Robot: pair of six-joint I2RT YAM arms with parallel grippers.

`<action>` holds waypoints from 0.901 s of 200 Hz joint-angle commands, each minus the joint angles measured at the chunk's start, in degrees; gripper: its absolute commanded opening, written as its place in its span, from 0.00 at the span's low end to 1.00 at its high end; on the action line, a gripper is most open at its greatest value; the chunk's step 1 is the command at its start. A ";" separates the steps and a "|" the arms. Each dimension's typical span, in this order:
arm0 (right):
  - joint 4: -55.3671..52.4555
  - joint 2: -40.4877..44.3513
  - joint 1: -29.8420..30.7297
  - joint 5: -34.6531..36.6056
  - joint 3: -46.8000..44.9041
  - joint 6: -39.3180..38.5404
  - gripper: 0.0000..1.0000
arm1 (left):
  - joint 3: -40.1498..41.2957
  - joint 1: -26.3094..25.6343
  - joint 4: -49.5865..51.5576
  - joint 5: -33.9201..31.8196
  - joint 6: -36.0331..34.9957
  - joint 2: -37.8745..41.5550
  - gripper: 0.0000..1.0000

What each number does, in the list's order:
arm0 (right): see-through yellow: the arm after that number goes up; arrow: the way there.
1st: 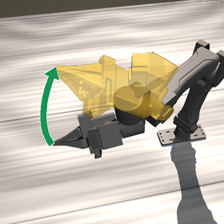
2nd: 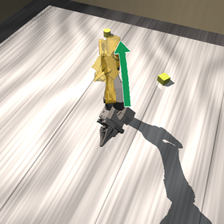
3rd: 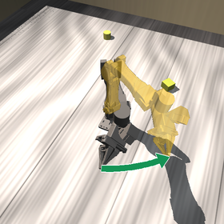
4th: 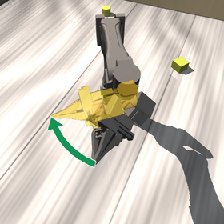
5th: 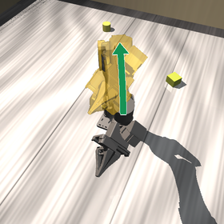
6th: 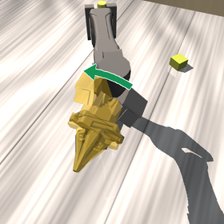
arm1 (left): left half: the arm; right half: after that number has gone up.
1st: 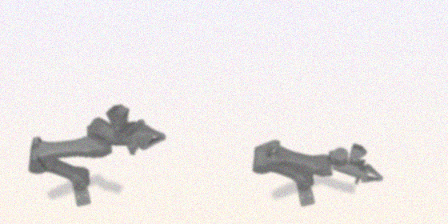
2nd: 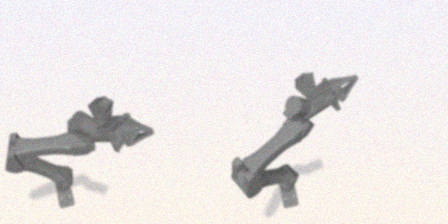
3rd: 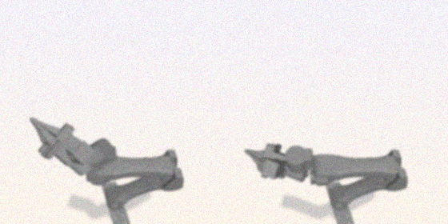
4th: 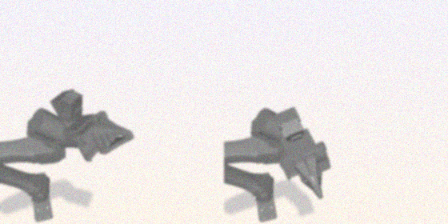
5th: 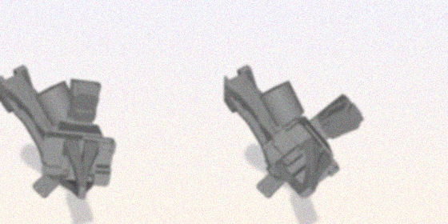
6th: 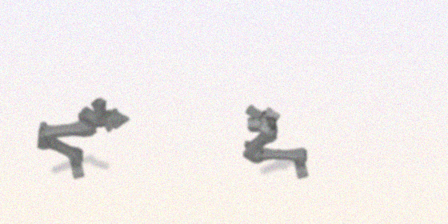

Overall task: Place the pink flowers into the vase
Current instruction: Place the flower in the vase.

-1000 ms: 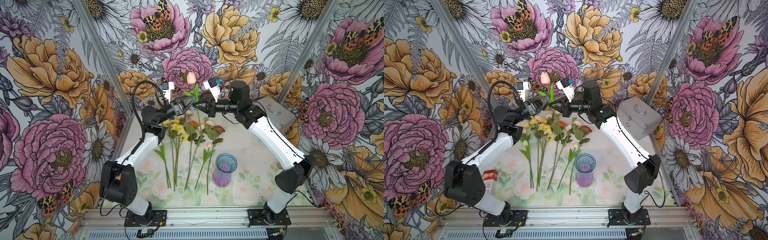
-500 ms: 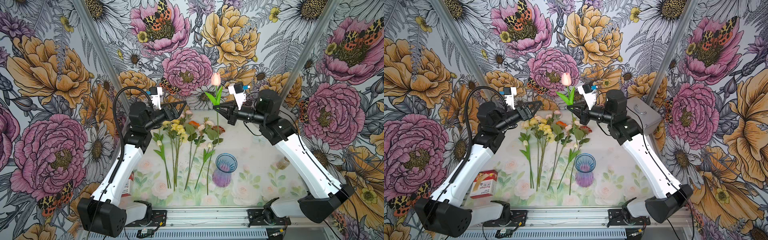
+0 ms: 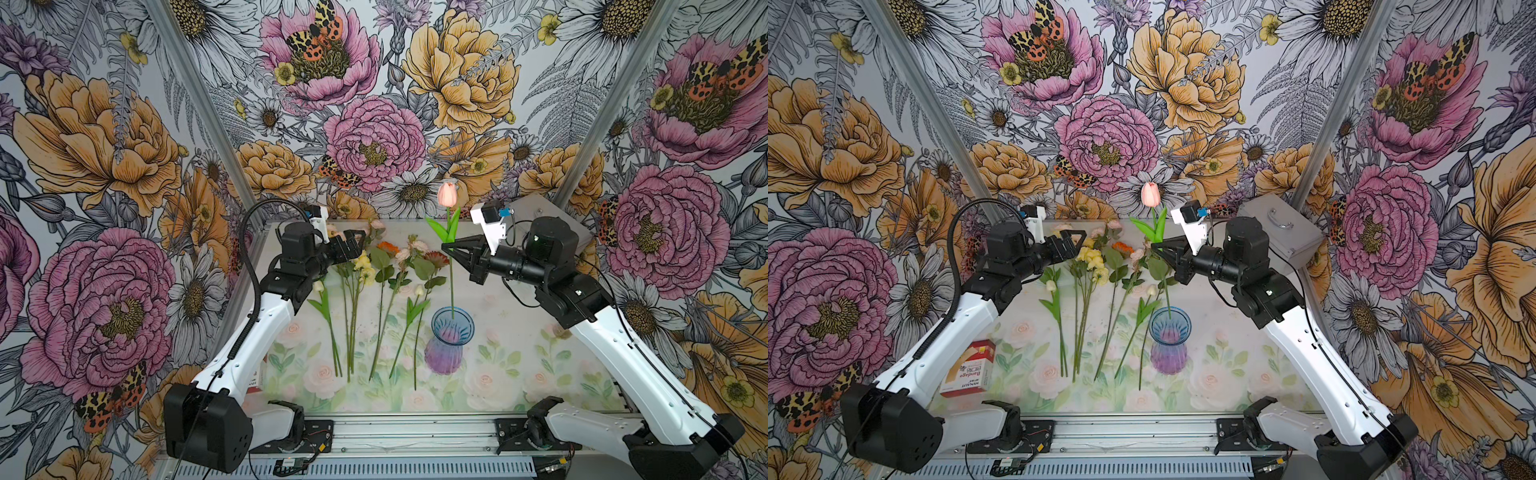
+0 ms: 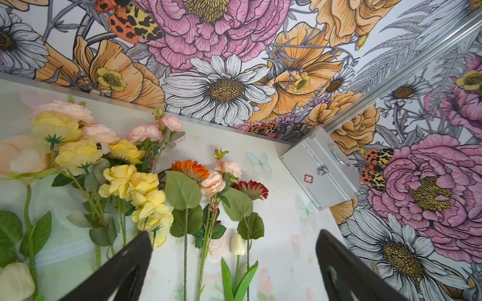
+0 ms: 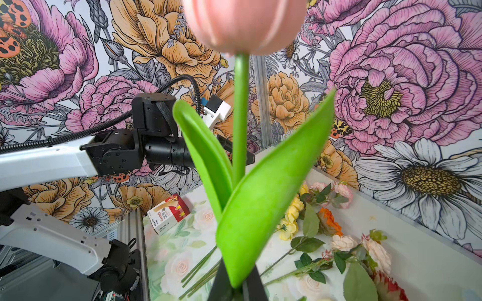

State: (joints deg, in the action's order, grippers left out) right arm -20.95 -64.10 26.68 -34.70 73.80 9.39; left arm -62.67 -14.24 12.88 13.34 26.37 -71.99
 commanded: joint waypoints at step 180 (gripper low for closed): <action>26.07 18.33 5.40 13.45 -40.13 -2.72 0.02 | 2.19 -2.10 -0.15 -7.19 -3.26 -2.94 0.99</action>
State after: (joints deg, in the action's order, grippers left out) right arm -2.92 -47.83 31.46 -23.64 36.77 6.74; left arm -61.10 -15.90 13.17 7.35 24.84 -74.37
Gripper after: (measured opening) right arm 0.076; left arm 0.987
